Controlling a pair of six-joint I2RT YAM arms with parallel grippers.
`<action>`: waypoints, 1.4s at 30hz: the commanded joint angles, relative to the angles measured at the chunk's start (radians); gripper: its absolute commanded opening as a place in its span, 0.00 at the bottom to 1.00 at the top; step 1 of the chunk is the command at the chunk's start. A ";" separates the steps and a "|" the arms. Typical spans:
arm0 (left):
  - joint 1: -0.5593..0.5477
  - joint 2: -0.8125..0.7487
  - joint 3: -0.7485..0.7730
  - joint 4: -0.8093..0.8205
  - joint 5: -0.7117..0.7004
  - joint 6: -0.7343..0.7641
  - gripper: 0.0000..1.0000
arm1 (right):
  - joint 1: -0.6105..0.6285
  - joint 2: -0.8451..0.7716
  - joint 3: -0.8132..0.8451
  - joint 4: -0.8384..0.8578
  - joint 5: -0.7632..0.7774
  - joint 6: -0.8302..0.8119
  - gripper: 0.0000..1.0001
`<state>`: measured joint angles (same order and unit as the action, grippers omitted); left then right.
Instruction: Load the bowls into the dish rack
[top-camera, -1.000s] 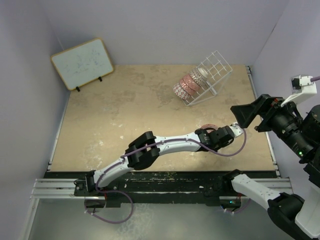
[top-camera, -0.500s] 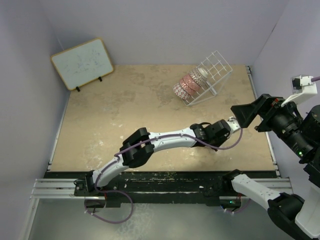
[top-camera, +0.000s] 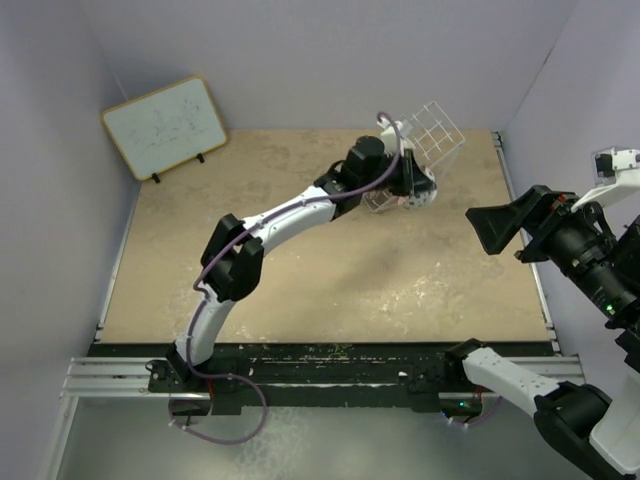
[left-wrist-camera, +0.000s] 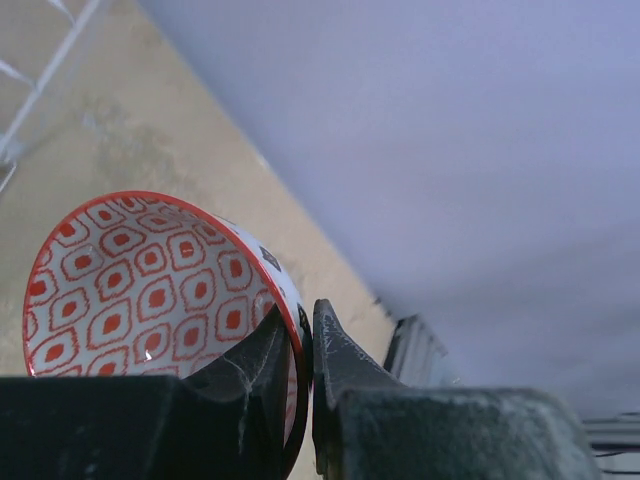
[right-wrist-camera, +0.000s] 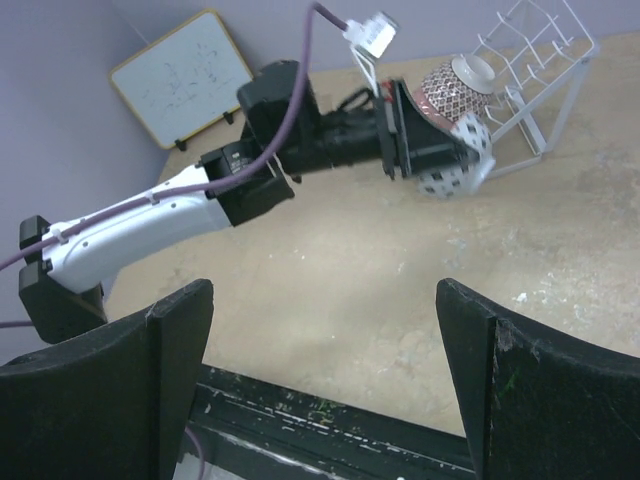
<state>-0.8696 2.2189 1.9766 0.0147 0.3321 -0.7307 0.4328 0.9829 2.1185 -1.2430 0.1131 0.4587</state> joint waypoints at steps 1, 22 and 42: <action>0.072 -0.020 0.030 0.456 0.149 -0.358 0.00 | 0.001 0.038 0.026 0.006 0.006 -0.026 0.94; 0.187 0.356 0.393 0.942 -0.147 -0.913 0.00 | 0.001 0.056 0.043 0.004 0.031 -0.061 0.95; 0.213 0.386 0.366 0.935 -0.442 -1.016 0.00 | 0.001 0.045 0.026 0.001 0.033 -0.048 0.95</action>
<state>-0.6556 2.6129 2.3245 0.8528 -0.0223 -1.6875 0.4328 1.0267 2.1407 -1.2465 0.1383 0.4187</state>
